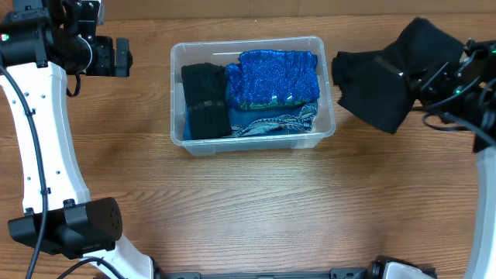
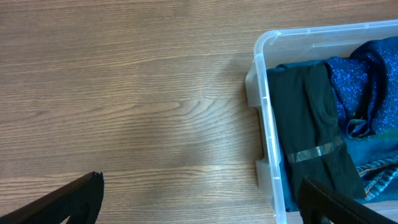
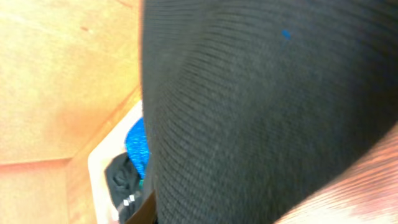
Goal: Pack container
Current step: 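Grasp the lower black folded garment and carry it over the bin, then lower the black garment into the bin's right side and release it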
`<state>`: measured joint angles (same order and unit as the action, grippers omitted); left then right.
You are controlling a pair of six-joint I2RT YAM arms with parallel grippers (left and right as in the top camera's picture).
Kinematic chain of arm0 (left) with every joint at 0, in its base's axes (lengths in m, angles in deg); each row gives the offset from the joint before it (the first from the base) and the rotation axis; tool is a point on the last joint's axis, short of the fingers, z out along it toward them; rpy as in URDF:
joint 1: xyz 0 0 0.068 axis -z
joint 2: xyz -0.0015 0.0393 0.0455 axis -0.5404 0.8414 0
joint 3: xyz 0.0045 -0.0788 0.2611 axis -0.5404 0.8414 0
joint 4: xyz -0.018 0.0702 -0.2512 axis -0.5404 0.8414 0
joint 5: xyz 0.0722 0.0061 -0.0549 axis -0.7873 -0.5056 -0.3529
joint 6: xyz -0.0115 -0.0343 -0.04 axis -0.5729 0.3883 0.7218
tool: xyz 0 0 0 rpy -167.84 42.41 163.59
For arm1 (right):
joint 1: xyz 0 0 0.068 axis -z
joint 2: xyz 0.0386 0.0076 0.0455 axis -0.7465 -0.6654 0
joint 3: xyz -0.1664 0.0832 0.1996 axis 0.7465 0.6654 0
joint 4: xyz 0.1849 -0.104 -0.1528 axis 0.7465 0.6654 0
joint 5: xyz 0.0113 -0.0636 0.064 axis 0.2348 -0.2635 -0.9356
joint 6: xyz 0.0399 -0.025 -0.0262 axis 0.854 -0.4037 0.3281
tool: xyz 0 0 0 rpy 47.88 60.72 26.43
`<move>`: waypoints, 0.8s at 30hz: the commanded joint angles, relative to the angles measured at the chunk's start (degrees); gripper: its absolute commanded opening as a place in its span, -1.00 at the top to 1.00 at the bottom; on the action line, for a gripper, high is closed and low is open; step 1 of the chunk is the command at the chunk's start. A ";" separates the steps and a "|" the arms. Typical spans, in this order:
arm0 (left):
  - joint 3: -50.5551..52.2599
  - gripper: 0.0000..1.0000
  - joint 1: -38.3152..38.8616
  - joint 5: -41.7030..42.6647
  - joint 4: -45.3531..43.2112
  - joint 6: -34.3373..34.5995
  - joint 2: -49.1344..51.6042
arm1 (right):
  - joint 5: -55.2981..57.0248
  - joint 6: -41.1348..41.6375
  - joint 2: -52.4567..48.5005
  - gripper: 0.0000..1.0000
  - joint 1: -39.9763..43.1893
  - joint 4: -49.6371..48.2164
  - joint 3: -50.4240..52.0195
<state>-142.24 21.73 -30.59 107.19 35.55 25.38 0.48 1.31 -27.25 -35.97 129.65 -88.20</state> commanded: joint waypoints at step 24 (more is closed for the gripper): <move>-0.48 -1.00 0.13 0.04 -0.22 0.76 0.59 | 38.10 60.41 -15.06 0.92 -47.47 -13.09 -2.03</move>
<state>-142.24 21.73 -30.59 107.19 35.55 25.38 33.96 59.58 -42.09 -82.68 117.58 -88.20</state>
